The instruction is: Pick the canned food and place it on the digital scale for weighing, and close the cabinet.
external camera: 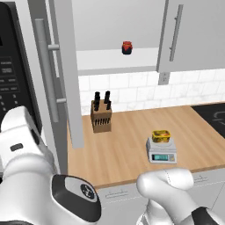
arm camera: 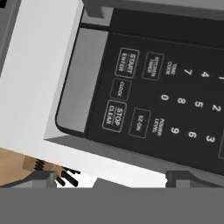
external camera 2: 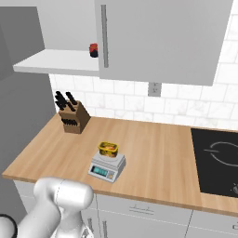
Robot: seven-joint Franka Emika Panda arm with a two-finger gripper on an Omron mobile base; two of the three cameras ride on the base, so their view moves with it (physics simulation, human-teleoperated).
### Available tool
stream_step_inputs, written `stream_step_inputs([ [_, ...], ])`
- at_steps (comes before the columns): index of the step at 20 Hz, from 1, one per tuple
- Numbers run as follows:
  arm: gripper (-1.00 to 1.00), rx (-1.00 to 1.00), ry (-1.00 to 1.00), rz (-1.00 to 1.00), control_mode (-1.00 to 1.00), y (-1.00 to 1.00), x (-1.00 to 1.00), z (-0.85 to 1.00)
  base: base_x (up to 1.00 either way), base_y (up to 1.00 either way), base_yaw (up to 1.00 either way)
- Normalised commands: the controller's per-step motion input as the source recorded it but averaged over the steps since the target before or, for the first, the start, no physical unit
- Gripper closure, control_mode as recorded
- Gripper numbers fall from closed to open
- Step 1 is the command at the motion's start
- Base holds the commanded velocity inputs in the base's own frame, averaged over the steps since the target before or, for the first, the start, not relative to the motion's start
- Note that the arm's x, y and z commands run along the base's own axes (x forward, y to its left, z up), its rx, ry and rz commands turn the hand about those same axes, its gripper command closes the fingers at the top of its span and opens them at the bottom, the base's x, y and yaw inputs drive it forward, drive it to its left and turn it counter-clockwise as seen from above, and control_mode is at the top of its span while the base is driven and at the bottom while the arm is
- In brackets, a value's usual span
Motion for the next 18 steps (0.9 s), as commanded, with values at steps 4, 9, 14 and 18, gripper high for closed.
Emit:
stream_step_inputs([
  [4,-1.0,-0.08,0.07,0.0,-1.0,0.03,0.51,-0.21,0.0,0.0,0.0],
  [9,-1.0,-0.06,0.01,-0.02,-1.0,0.36,0.72,-0.1,0.0,0.0,0.0],
  [14,-1.0,0.0,0.0,0.0,-1.0,0.07,0.79,-0.07,0.0,0.0,0.0],
  [18,-1.0,0.0,-0.05,-0.01,-1.0,-0.11,0.26,0.0,0.0,0.0,0.0],
])
